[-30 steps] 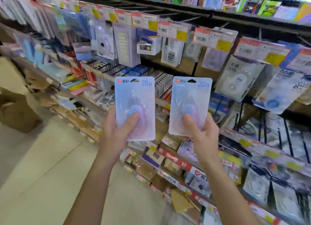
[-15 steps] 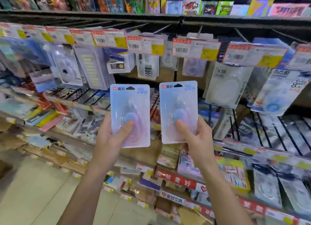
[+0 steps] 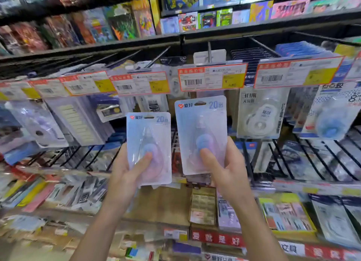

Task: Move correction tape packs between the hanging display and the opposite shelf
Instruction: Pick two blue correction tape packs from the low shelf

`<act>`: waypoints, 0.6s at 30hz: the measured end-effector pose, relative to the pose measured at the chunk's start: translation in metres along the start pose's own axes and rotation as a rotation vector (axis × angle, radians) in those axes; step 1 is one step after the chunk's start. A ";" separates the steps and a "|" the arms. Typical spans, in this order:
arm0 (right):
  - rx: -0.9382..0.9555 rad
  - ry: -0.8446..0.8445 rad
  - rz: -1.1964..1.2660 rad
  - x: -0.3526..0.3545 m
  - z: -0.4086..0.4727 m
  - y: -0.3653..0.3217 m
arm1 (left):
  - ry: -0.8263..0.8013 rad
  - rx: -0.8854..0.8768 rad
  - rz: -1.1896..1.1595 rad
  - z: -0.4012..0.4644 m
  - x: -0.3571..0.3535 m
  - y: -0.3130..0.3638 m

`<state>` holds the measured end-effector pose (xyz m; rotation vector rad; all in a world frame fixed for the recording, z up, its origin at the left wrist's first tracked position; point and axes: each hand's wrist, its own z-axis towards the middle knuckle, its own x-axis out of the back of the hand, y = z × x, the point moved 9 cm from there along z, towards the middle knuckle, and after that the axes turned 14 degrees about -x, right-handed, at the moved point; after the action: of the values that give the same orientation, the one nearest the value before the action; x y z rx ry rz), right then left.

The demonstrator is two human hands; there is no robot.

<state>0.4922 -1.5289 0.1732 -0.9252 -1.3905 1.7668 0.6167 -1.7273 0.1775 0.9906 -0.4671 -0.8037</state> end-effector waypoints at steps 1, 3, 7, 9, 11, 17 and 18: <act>0.016 0.016 -0.005 0.000 0.002 -0.002 | -0.012 0.006 -0.009 0.002 0.001 -0.004; 0.038 0.035 0.005 0.002 0.004 -0.005 | -0.027 0.018 -0.027 0.005 0.003 -0.010; 0.083 0.077 -0.005 0.006 0.002 -0.014 | -0.025 0.021 -0.060 0.011 0.005 -0.016; 0.099 0.098 -0.034 0.007 0.001 -0.020 | -0.022 0.028 -0.062 0.012 0.003 -0.021; 0.102 0.113 -0.049 0.009 0.002 -0.026 | -0.036 0.037 -0.065 0.014 -0.002 -0.025; 0.124 0.171 -0.080 0.008 0.006 -0.035 | -0.087 0.039 -0.147 0.016 -0.016 -0.028; 0.127 0.171 -0.080 0.007 0.007 -0.037 | -0.094 0.037 -0.147 0.017 -0.017 -0.028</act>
<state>0.4860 -1.5194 0.2093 -0.9161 -1.1769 1.6548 0.5840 -1.7325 0.1611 1.0329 -0.4952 -0.9800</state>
